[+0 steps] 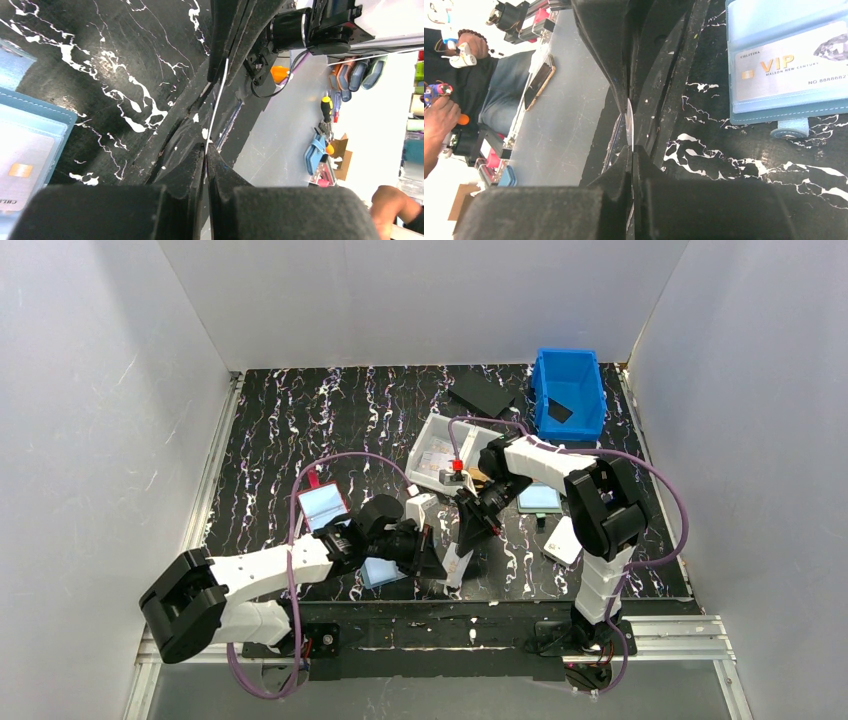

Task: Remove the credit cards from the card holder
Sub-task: Place the credit card in the storage box.

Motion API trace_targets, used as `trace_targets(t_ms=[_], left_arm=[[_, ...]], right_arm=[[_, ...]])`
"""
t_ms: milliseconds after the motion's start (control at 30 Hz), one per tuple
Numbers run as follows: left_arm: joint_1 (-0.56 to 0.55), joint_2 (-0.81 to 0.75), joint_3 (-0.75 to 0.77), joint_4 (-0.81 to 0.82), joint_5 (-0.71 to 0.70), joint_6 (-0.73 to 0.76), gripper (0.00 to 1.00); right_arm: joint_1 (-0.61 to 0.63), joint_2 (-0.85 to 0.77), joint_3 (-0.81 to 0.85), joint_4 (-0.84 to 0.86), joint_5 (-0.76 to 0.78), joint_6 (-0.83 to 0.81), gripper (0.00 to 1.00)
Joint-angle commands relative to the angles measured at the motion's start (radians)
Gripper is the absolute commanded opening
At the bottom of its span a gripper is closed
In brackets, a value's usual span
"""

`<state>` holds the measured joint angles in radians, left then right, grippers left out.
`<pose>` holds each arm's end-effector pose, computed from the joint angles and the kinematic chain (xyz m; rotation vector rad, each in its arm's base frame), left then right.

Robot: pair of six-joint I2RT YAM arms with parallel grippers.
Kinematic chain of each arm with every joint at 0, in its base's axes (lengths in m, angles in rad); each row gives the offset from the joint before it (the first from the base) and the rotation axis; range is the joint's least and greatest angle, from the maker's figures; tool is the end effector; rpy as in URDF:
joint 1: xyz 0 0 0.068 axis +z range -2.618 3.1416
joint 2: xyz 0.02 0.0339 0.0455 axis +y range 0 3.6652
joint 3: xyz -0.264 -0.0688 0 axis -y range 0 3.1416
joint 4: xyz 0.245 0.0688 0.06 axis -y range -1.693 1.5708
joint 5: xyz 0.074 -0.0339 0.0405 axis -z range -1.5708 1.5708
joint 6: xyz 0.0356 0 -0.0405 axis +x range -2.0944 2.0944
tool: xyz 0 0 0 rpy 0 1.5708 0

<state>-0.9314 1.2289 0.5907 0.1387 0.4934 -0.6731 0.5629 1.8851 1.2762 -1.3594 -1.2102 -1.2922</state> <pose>0.1395 -0.2159 0.2140 0.6482 2.2753 -1.4080 0.2388 0.1901 0.1938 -1.7625 1.7494 1.7660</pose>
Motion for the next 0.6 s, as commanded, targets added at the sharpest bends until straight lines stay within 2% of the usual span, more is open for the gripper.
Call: trace_targets(t_ms=[0, 67, 133, 233, 333, 367, 433, 567], left_arm=[[-0.002, -0.061, -0.007, -0.039, -0.104, -0.007, 0.12], [-0.001, -0.122, -0.013, -0.104, -0.209, -0.015, 0.3], [-0.001, -0.206, -0.037, -0.132, -0.29, -0.024, 0.46], [0.001, -0.372, -0.096, -0.181, -0.389, -0.05, 0.7], [0.005, -0.553, -0.168, -0.193, -0.454, -0.089, 0.92], [0.005, -0.609, -0.19, -0.199, -0.474, -0.103, 0.97], [0.009, -0.71, -0.228, -0.217, -0.503, -0.132, 0.98], [0.01, -0.864, -0.276, -0.281, -0.538, -0.185, 0.98]], right_arm=[[0.009, -0.021, 0.039, -0.058, -0.032, -0.049, 0.01], [0.004, -0.03, 0.039, -0.031, -0.029, -0.02, 0.01], [-0.011, -0.05, 0.026, 0.04, -0.02, 0.084, 0.01], [-0.052, -0.104, -0.023, 0.233, 0.009, 0.296, 0.01], [-0.101, -0.199, -0.101, 0.518, 0.076, 0.585, 0.01], [-0.115, -0.253, -0.14, 0.638, 0.113, 0.702, 0.01], [-0.126, -0.331, -0.188, 0.872, 0.206, 0.893, 0.01], [-0.133, -0.403, -0.166, 1.059, 0.389, 1.128, 0.01]])
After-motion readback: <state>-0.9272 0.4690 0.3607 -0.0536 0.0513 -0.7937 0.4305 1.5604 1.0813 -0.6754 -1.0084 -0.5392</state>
